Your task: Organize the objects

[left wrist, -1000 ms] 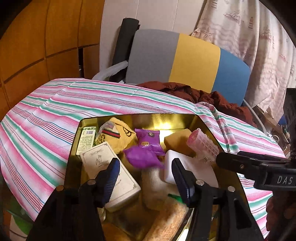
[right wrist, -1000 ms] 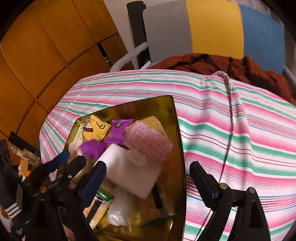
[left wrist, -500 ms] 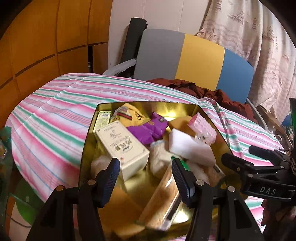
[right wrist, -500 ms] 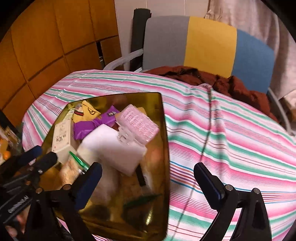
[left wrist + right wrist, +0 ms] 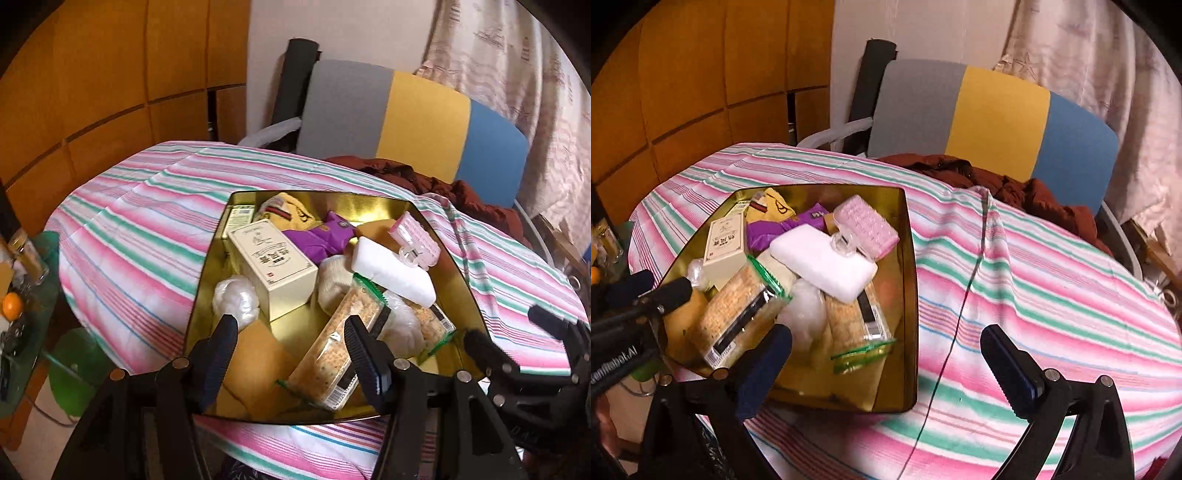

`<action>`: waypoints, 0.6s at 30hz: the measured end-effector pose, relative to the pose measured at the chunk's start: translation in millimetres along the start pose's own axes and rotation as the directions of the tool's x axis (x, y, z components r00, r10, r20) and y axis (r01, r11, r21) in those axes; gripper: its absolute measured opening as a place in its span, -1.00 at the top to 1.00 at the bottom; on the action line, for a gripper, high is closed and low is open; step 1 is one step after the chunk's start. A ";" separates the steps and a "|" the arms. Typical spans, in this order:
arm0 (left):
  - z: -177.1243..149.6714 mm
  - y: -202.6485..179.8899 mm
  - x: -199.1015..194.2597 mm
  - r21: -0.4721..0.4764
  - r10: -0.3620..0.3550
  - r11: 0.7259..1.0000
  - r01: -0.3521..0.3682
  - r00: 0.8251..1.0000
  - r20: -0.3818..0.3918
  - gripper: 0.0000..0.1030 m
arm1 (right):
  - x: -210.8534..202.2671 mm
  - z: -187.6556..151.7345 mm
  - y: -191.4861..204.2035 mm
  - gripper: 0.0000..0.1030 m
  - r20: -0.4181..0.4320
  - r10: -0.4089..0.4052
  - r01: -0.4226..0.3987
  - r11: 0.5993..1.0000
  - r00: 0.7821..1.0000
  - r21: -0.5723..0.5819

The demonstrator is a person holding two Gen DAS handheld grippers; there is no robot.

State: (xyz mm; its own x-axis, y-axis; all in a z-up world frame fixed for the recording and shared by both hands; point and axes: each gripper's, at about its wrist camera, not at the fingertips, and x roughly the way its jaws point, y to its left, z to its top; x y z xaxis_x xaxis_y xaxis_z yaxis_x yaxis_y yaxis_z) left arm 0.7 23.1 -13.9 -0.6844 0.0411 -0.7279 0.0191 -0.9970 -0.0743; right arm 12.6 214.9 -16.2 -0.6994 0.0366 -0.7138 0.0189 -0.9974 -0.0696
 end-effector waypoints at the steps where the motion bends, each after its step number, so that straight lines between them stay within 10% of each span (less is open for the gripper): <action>1: -0.5 0.2 -1.0 -0.007 0.010 1.000 -0.010 1.000 0.001 -0.18 | 0.2 -1.7 -2.2 -0.99 0.002 -0.003 0.003 1.000 1.000 0.017; 18: -2.7 4.1 -20.5 -0.033 0.058 0.998 -0.054 0.990 0.132 -0.18 | -10.3 0.1 -3.6 -0.99 0.055 0.026 -0.028 0.999 0.998 0.035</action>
State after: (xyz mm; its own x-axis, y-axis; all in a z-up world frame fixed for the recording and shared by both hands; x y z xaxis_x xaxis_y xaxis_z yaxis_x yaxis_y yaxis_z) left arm 16.8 18.4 -1.1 -0.7727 -0.0254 -0.6343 0.0800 -0.9951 -0.0576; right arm 19.7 218.1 -8.5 -0.7368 0.0068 -0.6761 0.0138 -0.9996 -0.0250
